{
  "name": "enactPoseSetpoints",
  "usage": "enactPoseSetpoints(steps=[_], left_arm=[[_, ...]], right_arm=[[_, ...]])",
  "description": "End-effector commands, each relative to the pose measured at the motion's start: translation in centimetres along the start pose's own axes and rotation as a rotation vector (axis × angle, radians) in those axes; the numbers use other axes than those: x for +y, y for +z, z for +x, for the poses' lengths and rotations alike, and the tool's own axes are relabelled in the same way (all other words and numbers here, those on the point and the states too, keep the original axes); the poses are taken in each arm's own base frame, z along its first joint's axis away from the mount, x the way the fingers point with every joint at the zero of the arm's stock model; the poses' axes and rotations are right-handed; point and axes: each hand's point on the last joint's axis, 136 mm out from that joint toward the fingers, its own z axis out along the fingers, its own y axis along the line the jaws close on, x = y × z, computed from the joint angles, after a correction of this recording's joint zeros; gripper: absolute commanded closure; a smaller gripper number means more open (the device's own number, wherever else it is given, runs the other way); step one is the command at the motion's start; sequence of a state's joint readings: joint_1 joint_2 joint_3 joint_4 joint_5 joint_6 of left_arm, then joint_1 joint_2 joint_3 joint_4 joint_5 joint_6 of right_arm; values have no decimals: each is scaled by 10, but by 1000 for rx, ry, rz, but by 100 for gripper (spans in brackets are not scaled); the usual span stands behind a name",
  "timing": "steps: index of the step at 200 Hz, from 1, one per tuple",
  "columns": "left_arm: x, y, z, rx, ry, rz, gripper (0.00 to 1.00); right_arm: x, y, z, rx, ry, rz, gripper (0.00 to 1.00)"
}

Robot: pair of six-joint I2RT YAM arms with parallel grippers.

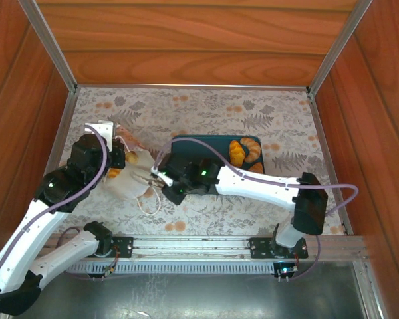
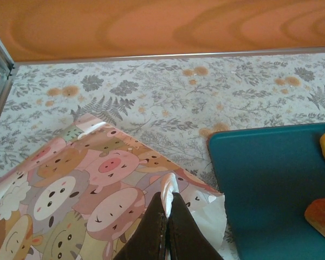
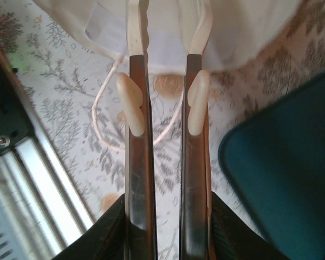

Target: Take the fake bread out of the paper bag

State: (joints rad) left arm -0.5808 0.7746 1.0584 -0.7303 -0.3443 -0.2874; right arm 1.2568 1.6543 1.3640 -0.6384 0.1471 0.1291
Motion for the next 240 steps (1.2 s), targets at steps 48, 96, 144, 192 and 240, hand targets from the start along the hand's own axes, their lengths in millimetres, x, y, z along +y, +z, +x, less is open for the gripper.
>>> enactPoseSetpoints(steps=[48, 96, 144, 192, 240], left_arm=[[-1, -5, -16, -24, -23, -2, 100], [-4, -2, -12, -8, -23, 13, 100], [-15, 2, -9, 21, -12, 60, 100], [-24, 9, -7, 53, -13, 92, 100], [-24, 8, -7, 50, -12, 94, 100]], right_arm=[[28, 21, -51, -117, -9, -34, 61], [35, 16, -72, -225, 421, -326, 56], [25, 26, -76, -183, 703, -456, 54], [31, 46, -74, -85, 811, -516, 54], [26, 67, -68, -23, 864, -510, 53]])
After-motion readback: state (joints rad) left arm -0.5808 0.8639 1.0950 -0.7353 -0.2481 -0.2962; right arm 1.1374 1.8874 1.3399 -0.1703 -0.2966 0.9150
